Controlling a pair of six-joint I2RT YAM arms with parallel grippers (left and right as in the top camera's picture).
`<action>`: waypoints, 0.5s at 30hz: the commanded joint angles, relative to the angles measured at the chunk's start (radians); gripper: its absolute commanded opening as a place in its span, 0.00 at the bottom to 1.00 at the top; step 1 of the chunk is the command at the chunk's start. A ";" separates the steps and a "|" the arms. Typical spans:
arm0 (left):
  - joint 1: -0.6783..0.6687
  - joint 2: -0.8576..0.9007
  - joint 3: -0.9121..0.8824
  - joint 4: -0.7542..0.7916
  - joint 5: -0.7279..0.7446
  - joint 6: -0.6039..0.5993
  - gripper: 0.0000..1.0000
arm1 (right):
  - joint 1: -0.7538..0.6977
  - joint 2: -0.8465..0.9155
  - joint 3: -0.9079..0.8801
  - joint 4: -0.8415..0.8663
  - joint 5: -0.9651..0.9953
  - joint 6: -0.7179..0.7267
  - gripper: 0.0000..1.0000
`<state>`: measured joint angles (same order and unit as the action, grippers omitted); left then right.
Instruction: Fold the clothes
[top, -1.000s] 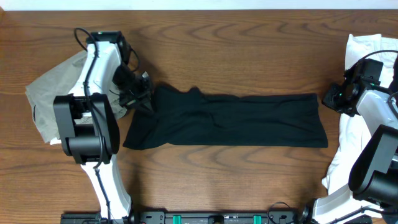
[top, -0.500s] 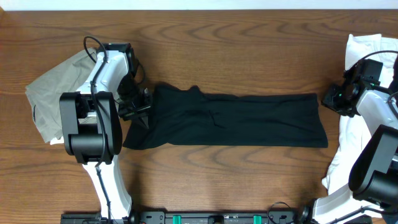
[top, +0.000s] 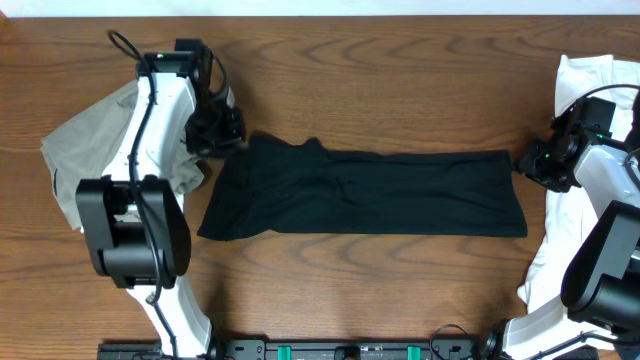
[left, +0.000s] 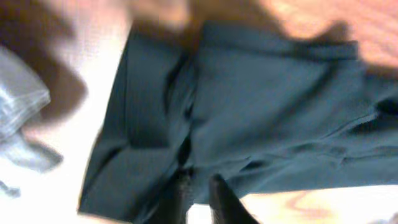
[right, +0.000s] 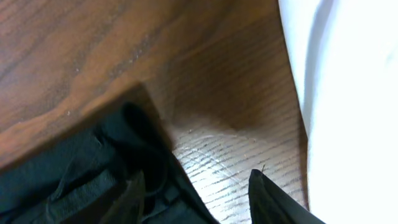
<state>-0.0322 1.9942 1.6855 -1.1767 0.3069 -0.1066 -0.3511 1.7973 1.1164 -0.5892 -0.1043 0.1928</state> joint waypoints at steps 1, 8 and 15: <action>-0.023 0.032 0.005 0.026 -0.002 -0.010 0.34 | -0.008 -0.017 -0.006 -0.013 -0.008 -0.011 0.53; -0.030 0.105 0.002 0.144 -0.002 -0.010 0.47 | -0.008 -0.017 -0.006 -0.023 -0.008 -0.015 0.53; -0.030 0.139 0.002 0.241 0.019 -0.001 0.53 | -0.008 -0.017 -0.006 -0.027 -0.008 -0.015 0.53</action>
<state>-0.0666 2.1189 1.6848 -0.9478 0.3092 -0.1150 -0.3515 1.7973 1.1160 -0.6136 -0.1047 0.1928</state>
